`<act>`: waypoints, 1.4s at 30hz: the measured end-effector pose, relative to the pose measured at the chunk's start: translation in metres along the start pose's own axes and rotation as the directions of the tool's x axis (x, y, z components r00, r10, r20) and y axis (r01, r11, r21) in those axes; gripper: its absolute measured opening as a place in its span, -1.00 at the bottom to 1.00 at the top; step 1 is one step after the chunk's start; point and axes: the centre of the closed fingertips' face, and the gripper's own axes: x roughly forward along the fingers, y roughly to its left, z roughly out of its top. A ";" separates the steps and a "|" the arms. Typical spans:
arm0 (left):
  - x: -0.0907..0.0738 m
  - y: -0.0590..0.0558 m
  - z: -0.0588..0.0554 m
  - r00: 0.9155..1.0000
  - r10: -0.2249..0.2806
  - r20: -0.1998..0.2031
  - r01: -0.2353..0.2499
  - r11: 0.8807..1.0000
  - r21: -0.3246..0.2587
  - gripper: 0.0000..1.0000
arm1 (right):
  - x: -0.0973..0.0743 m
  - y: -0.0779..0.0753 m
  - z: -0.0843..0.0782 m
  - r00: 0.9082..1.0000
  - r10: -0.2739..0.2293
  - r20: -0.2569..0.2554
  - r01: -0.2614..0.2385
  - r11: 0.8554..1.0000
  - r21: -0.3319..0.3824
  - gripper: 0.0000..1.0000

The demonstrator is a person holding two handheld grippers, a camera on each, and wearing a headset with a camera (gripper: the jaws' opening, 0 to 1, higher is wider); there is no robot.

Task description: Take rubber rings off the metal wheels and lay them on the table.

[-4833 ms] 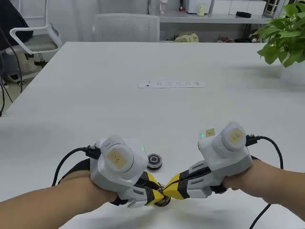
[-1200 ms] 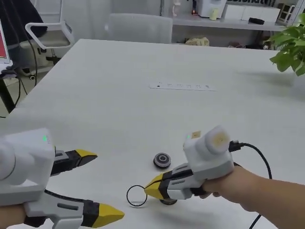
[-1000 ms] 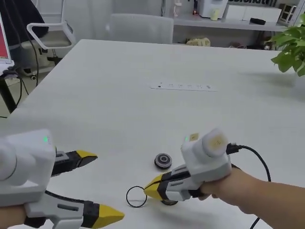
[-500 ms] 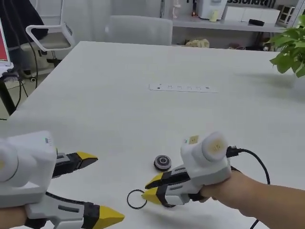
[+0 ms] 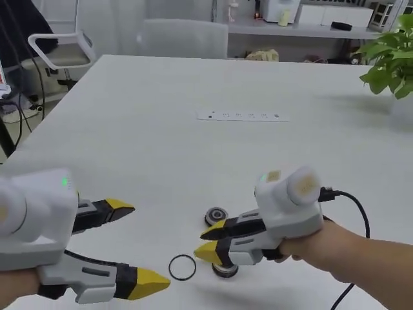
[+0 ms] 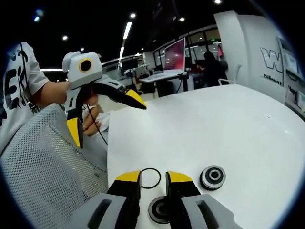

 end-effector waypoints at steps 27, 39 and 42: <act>0.037 -0.003 0.023 0.997 -0.083 -0.007 0.083 0.994 0.073 0.32 | -0.047 -0.021 -0.008 0.998 -0.057 0.022 0.057 0.998 0.008 -0.50; 0.058 -0.013 0.016 0.989 -0.138 -0.049 0.142 0.986 0.087 0.18 | -0.054 -0.023 -0.027 0.998 -0.045 -0.035 0.045 0.999 -0.008 -0.42; 0.063 -0.015 0.016 0.987 -0.148 -0.056 0.153 0.984 0.091 0.15 | -0.052 -0.022 -0.033 0.998 -0.038 -0.055 0.037 0.999 -0.021 -0.42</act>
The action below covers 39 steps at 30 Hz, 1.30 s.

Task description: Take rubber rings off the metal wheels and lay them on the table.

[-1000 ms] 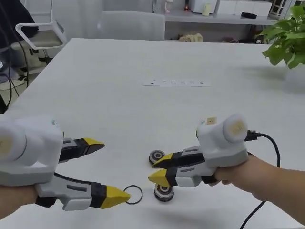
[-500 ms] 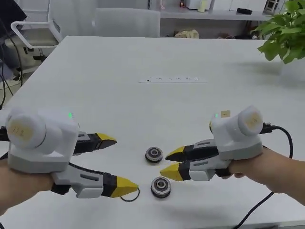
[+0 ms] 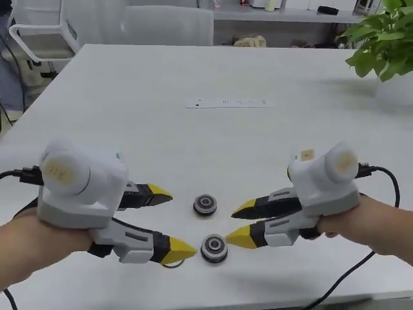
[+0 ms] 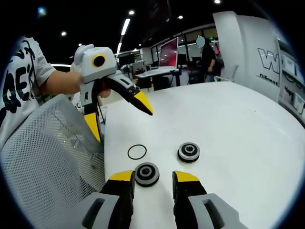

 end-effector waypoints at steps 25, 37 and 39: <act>0.035 -0.008 -0.013 0.994 -0.090 -0.066 0.090 0.996 -0.005 -0.20 | 0.017 0.009 -0.027 0.994 0.034 -0.106 -0.040 0.998 -0.056 -0.56; 0.053 -0.015 -0.017 0.988 -0.121 -0.094 0.121 0.993 -0.001 -0.39 | 0.022 0.010 -0.033 0.992 0.039 -0.122 -0.047 0.997 -0.063 -0.66; 0.055 -0.016 -0.019 0.987 -0.126 -0.103 0.126 0.992 0.001 -0.43 | 0.023 0.010 -0.034 0.992 0.040 -0.124 -0.048 0.997 -0.062 -0.67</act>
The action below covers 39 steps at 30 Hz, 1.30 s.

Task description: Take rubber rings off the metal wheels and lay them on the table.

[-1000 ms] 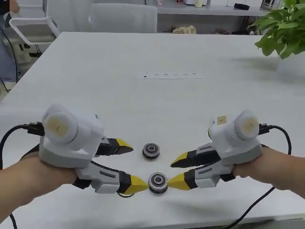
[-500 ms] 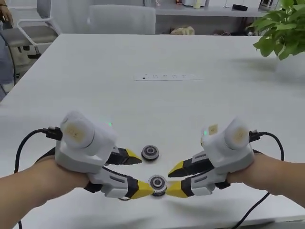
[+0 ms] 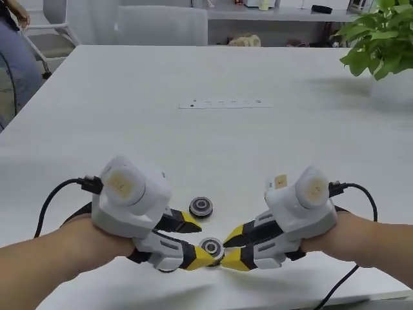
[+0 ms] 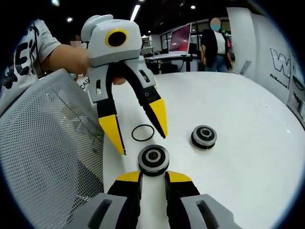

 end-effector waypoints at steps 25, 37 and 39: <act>0.014 0.001 -0.006 0.999 0.023 -0.042 -0.019 0.997 0.075 -0.75 | 0.002 -0.002 -0.003 1.000 -0.007 0.001 0.007 1.000 0.006 -0.76; 0.015 0.005 -0.005 0.998 0.056 -0.042 -0.052 0.993 0.104 -0.82 | 0.002 -0.004 -0.003 1.000 -0.017 -0.002 0.017 1.000 0.023 -0.80; 0.015 0.005 -0.005 0.997 0.058 -0.043 -0.053 0.993 0.103 -0.83 | 0.001 -0.004 -0.004 1.000 -0.017 -0.008 0.017 1.000 0.025 -0.86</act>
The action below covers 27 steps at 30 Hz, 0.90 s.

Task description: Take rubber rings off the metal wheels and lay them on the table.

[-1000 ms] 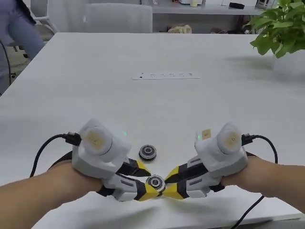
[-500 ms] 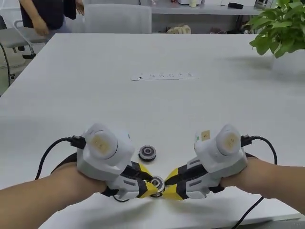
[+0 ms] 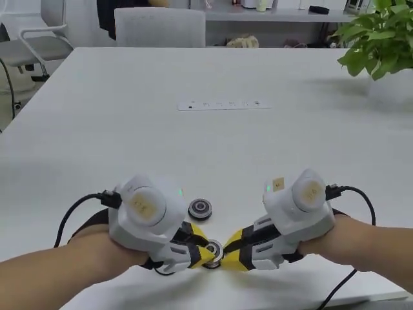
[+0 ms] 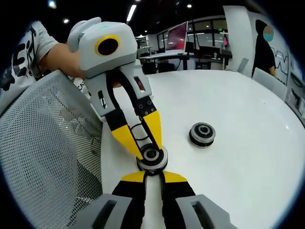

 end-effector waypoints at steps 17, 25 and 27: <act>0.000 0.000 -0.001 1.000 0.014 -0.009 -0.014 1.000 0.000 -0.83 | 0.000 -0.003 -0.001 1.000 -0.011 -0.002 0.011 0.996 0.085 -1.00; 0.000 0.001 -0.002 1.000 0.016 -0.016 -0.016 1.000 0.001 -0.84 | -0.002 -0.002 0.000 1.000 -0.005 0.009 0.004 0.993 0.118 -1.00; 0.000 0.001 -0.002 1.000 0.017 -0.016 -0.017 1.000 0.000 -0.84 | -0.002 -0.002 0.001 1.000 -0.004 0.012 0.002 0.992 0.130 -1.00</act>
